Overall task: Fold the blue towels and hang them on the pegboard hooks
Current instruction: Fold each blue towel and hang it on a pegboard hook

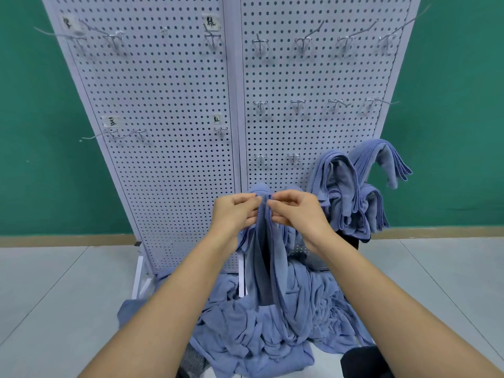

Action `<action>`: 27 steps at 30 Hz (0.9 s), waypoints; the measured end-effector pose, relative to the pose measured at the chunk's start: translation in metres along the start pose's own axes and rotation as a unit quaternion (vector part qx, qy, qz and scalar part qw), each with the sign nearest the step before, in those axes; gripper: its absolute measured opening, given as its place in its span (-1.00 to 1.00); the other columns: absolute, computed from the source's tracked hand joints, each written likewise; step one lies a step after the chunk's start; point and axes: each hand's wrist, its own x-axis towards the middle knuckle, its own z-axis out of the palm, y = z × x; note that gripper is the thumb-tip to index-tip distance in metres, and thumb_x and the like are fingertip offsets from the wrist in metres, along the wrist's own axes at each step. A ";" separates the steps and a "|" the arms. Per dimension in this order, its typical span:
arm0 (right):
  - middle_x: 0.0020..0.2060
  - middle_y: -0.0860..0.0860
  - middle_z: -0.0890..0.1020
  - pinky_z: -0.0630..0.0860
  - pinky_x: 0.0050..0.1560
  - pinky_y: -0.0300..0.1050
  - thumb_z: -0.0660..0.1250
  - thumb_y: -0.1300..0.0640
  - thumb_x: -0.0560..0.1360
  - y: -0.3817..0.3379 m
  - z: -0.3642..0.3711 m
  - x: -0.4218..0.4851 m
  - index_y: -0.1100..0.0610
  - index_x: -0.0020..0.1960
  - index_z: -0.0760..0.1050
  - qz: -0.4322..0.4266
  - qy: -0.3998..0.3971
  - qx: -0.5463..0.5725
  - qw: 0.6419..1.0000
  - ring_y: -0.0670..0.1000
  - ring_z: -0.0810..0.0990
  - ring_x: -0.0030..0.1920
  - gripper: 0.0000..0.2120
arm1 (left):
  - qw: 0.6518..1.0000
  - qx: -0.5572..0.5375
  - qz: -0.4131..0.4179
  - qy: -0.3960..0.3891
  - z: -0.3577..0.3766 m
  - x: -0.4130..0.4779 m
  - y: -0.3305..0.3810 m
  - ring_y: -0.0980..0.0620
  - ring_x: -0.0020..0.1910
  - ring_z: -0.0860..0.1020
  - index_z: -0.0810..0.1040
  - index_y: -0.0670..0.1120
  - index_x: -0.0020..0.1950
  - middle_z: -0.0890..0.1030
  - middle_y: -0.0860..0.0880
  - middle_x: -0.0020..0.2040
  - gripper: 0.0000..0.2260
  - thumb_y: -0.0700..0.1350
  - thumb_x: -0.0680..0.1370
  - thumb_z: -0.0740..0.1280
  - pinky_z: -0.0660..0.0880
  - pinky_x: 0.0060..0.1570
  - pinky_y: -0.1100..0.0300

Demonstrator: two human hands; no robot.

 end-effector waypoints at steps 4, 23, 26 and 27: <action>-0.13 0.08 0.67 0.62 -0.11 -0.25 0.23 0.36 0.56 -0.003 0.000 -0.006 0.20 0.02 0.59 0.012 -0.050 0.028 0.998 -0.08 0.67 -0.20 -0.82 | 1.000 0.012 0.018 -0.006 -0.002 0.000 0.001 0.12 -0.25 0.64 0.66 -0.16 0.00 0.70 -0.06 -0.15 -0.84 -0.14 0.47 0.46 0.55 -0.24 0.31; -0.21 -0.10 0.64 0.50 -0.05 -0.14 0.48 0.07 0.43 0.012 -0.054 0.023 0.02 -0.16 0.57 -0.076 -0.166 -0.287 0.940 -0.15 0.58 -0.16 -0.91 | 0.989 0.074 0.023 -0.127 -0.025 0.016 -0.002 0.08 -0.27 0.43 0.54 -0.02 -0.16 0.52 0.02 -0.26 -0.79 -0.23 0.59 0.21 0.37 -0.17 0.19; -0.27 -0.14 0.62 0.43 -0.15 -0.28 0.44 0.08 0.46 0.005 -0.055 0.024 0.03 -0.21 0.56 -0.133 -0.092 -0.287 0.944 -0.19 0.54 -0.22 -0.90 | 0.991 0.086 -0.005 -0.098 -0.032 0.022 -0.007 0.07 -0.25 0.42 0.54 -0.06 -0.13 0.49 -0.02 -0.23 -0.83 -0.21 0.60 0.21 0.48 -0.16 0.22; -0.24 -0.15 0.64 0.43 -0.14 -0.35 0.43 0.06 0.46 0.002 -0.054 0.023 0.00 -0.20 0.57 -0.149 -0.079 -0.292 0.941 -0.21 0.55 -0.18 -0.92 | 0.992 0.082 -0.010 -0.097 -0.032 0.023 -0.009 0.05 -0.23 0.41 0.54 -0.07 -0.12 0.48 -0.03 -0.22 -0.84 -0.21 0.60 0.22 0.50 -0.12 0.19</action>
